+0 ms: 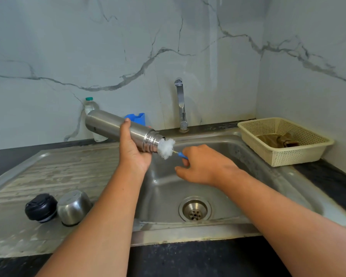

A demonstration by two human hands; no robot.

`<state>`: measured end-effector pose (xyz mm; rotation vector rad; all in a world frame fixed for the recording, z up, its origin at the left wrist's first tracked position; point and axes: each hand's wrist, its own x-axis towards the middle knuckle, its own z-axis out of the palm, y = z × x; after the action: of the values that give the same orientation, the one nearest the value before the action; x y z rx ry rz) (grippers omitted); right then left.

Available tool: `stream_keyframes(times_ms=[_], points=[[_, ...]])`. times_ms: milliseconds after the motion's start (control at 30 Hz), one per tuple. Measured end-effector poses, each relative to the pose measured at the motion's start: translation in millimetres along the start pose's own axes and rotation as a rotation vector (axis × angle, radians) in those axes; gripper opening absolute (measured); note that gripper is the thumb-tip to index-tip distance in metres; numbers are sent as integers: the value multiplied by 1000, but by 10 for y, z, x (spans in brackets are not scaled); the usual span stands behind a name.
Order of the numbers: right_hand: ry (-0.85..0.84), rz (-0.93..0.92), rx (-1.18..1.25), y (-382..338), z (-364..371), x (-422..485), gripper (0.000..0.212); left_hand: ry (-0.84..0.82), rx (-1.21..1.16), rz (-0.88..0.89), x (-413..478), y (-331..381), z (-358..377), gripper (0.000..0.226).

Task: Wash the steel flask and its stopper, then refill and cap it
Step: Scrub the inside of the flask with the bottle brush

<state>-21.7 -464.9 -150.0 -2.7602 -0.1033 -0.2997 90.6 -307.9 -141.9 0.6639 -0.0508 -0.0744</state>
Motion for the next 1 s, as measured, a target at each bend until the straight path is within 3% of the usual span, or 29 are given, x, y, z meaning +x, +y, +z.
stream_keyframes(times_ms=[200, 367, 533, 700, 767, 1000], points=[[-10, -13, 81, -50, 73, 88, 16, -26, 168, -50, -129, -250, 123, 33], [-48, -55, 64, 125, -14, 6, 22, -9, 53, 24, -63, -48, 75, 32], [-36, -56, 106, 9, 55, 89, 20, -37, 186, -29, -167, -241, 121, 41], [-48, -68, 135, 146, -50, -11, 26, -28, 31, 41, -89, -35, 128, 37], [-52, -73, 144, 82, -12, 14, 25, -35, 82, 19, -123, -101, 112, 35], [72, 46, 198, 105, -7, 56, 21, -120, 226, -49, -208, -238, 204, 41]])
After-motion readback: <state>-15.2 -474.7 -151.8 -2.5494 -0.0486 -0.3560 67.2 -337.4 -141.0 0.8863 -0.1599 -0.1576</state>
